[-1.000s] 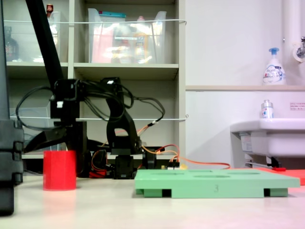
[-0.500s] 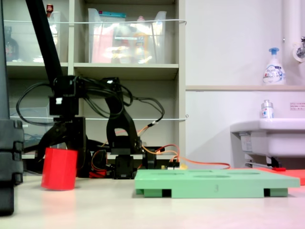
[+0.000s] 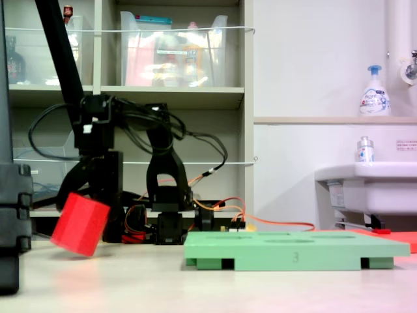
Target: Put the octagonal pillar block into the corresponding hole
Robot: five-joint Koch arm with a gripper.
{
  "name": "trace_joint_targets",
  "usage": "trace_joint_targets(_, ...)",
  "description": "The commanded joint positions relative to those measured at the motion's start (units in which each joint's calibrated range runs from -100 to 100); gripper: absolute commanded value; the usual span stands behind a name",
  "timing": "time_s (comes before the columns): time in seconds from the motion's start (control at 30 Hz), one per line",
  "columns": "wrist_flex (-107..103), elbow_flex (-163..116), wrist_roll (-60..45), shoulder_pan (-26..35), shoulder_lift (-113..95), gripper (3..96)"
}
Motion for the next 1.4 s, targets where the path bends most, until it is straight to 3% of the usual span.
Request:
trace_joint_targets(0.03, -2.2, 4.5, 3.8, 2.5, -8.9, 32.1)
trace_joint_targets(0.33, -2.2, 12.0, 15.7, 13.3, -12.8, 32.1)
trace_joint_targets(0.77, -2.2, 37.6, 29.5, 25.8, 13.2, 32.1)
trace_joint_targets(1.4, 12.8, 37.9, 35.4, 28.8, 26.8, 32.2)
